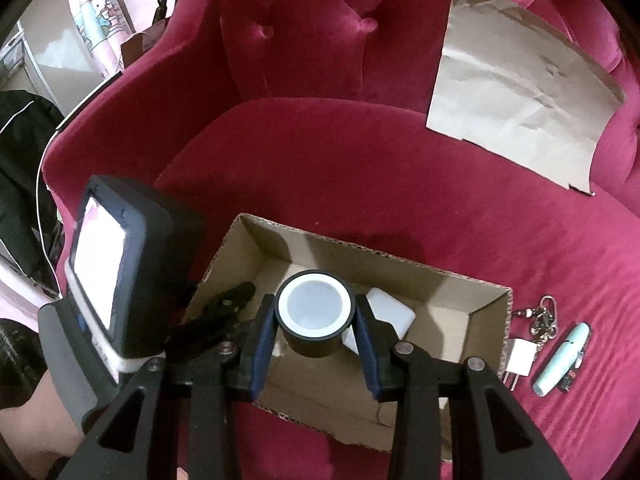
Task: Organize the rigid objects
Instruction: 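Carry the black round object with the right gripper over the box, then lower the black object into the box and open the right gripper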
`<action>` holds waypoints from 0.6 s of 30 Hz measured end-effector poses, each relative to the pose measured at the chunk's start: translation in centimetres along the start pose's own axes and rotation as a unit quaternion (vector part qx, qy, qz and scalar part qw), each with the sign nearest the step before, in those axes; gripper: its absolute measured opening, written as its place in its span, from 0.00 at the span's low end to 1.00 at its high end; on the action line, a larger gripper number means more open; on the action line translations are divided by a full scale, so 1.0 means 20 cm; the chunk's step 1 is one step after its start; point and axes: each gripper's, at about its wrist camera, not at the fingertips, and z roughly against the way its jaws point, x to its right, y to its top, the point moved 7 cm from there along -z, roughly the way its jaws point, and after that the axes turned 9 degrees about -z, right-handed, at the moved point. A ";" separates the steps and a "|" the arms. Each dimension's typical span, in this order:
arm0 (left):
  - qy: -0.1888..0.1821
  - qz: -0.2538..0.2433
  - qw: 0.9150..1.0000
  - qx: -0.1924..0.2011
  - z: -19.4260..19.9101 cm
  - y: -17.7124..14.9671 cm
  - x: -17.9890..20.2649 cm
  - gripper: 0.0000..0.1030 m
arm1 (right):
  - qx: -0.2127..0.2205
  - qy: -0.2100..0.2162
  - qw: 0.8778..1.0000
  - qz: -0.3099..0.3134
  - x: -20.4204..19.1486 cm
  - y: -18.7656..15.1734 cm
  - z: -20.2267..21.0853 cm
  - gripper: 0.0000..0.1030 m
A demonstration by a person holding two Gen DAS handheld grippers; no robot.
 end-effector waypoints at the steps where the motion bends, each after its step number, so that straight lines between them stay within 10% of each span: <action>1: 0.000 0.000 1.000 0.000 0.00 0.00 0.00 0.04 | -0.002 0.001 1.000 -0.002 0.00 0.00 -0.01 0.39; 13: 0.000 0.000 1.000 0.000 0.00 0.00 0.00 0.04 | -0.005 0.011 1.000 -0.012 0.00 0.00 -0.07 0.40; 18: -0.001 0.002 1.000 0.001 0.00 0.00 0.00 0.04 | -0.006 -0.011 1.000 0.002 0.02 0.00 -0.07 0.59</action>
